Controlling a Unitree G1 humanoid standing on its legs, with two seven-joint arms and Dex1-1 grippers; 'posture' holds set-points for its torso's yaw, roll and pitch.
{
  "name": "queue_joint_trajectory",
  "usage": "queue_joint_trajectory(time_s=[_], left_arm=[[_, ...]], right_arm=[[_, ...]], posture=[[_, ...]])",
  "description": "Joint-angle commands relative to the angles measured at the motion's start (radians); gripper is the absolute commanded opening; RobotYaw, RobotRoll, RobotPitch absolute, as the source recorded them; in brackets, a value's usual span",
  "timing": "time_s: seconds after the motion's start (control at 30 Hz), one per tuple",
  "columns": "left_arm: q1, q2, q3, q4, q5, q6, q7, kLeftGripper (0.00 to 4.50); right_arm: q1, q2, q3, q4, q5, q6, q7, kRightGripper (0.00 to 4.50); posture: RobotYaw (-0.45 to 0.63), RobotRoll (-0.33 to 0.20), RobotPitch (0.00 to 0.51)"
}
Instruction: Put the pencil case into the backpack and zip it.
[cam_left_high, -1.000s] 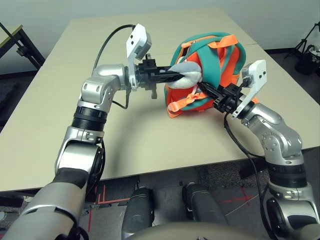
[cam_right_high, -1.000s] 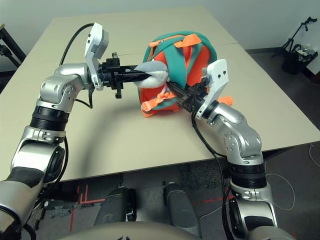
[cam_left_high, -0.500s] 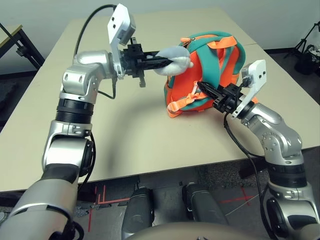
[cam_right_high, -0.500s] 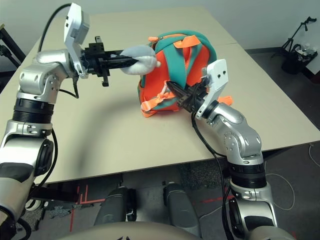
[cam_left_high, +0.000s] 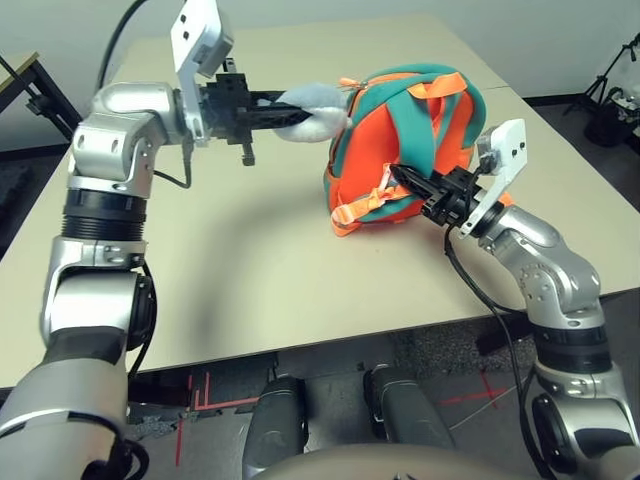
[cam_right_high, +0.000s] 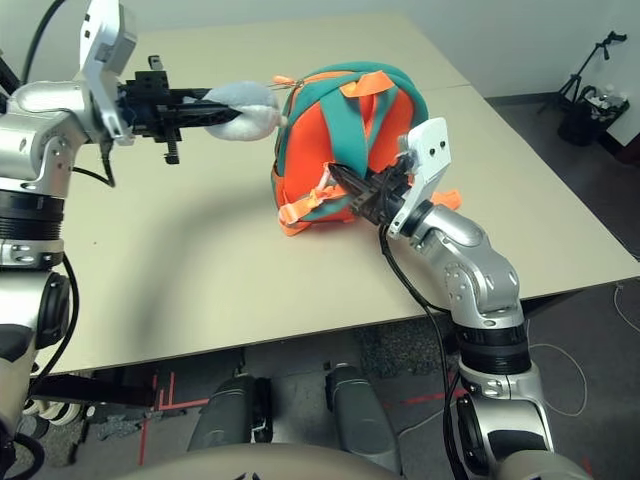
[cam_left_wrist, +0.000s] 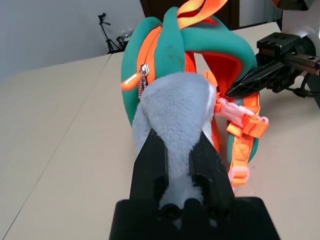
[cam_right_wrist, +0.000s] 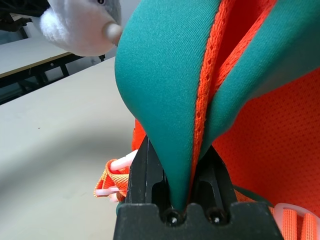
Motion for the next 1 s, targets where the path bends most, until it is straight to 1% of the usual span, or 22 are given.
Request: queue_joint_trajectory(time_s=[0.03, 0.2, 0.43, 0.53, 0.73, 1.0], left_arm=[[0.008, 0.052, 0.044, 0.002, 0.005, -0.004, -0.006, 0.18], [0.030, 0.085, 0.059, -0.003, -0.004, 0.014, -0.009, 0.18], [0.147, 0.089, 0.053, -0.085, -0.033, 0.082, -0.011, 0.18], [0.222, 0.070, 0.042, -0.123, -0.041, 0.108, 0.005, 0.18], [0.324, 0.022, 0.032, -0.151, -0.049, 0.141, 0.045, 0.18], [0.385, -0.025, 0.038, -0.107, -0.045, 0.145, 0.085, 0.18]], right_arm=[[-0.017, 0.003, 0.006, 0.000, 0.007, -0.011, 0.014, 0.28], [-0.021, 0.006, 0.010, 0.004, 0.006, -0.011, 0.020, 0.28], [-0.021, 0.009, 0.013, 0.007, 0.004, -0.010, 0.023, 0.28], [-0.021, 0.009, 0.015, 0.008, 0.004, -0.010, 0.024, 0.28], [-0.022, 0.013, 0.020, 0.006, 0.003, -0.007, 0.024, 0.28], [-0.025, 0.018, 0.025, 0.013, 0.000, -0.008, 0.026, 0.28]], posture=[[-0.15, 0.000, 0.071], [-0.14, 0.000, 0.073], [-0.13, 0.000, 0.074], [-0.13, 0.000, 0.075], [-0.13, 0.000, 0.076], [-0.13, 0.000, 0.080]])
